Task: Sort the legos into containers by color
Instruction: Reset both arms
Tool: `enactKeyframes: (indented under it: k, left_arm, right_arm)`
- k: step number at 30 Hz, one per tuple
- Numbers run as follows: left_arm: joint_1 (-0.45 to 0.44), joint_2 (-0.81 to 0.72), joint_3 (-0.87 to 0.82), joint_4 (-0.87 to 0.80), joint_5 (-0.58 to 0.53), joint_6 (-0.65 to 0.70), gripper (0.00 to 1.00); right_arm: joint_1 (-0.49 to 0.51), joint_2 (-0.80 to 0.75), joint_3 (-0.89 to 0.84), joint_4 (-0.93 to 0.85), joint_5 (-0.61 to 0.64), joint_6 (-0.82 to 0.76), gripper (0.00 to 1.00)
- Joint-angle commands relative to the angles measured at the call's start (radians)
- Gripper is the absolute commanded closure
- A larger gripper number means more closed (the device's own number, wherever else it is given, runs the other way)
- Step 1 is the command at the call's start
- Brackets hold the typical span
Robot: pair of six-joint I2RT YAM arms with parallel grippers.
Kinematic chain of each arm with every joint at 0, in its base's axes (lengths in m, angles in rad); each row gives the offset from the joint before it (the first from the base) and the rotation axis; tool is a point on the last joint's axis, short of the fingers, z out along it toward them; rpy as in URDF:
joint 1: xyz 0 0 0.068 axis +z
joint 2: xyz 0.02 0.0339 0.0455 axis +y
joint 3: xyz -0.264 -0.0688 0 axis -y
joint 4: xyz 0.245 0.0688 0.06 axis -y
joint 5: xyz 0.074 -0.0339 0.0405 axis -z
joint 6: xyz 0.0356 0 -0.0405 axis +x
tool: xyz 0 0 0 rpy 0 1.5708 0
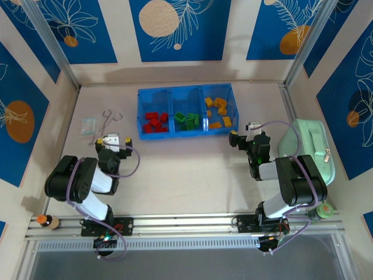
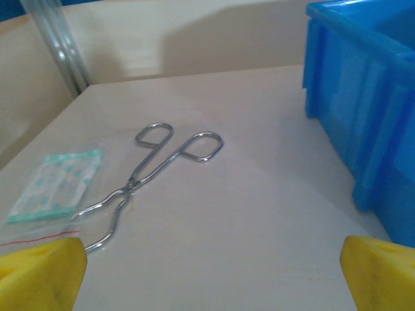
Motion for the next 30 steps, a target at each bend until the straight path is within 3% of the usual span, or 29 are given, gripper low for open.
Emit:
enactKeyframes:
  k: [1,6,10,12,30]
  left_arm:
    - [-0.005,0.014,0.010,0.060,0.068,0.028,0.00]
    - [-0.005,-0.019,0.063,-0.083,0.097,0.037,0.00]
    - [0.007,-0.039,0.213,-0.395,0.148,0.042,0.00]
    - [0.056,-0.036,0.240,-0.445,0.217,0.006,0.00]
    - [0.056,-0.043,0.225,-0.422,0.216,0.005,0.00]
  right_arm:
    - [-0.003,0.005,0.028,-0.007,-0.007,-0.021,0.01]
    - [-0.006,0.007,0.037,-0.024,-0.005,-0.016,0.01]
    - [-0.036,0.010,0.087,-0.115,-0.019,0.020,0.01]
    - [-0.057,0.009,0.095,-0.133,-0.040,0.039,0.01]
    - [-0.064,0.007,0.095,-0.134,-0.053,0.041,0.01]
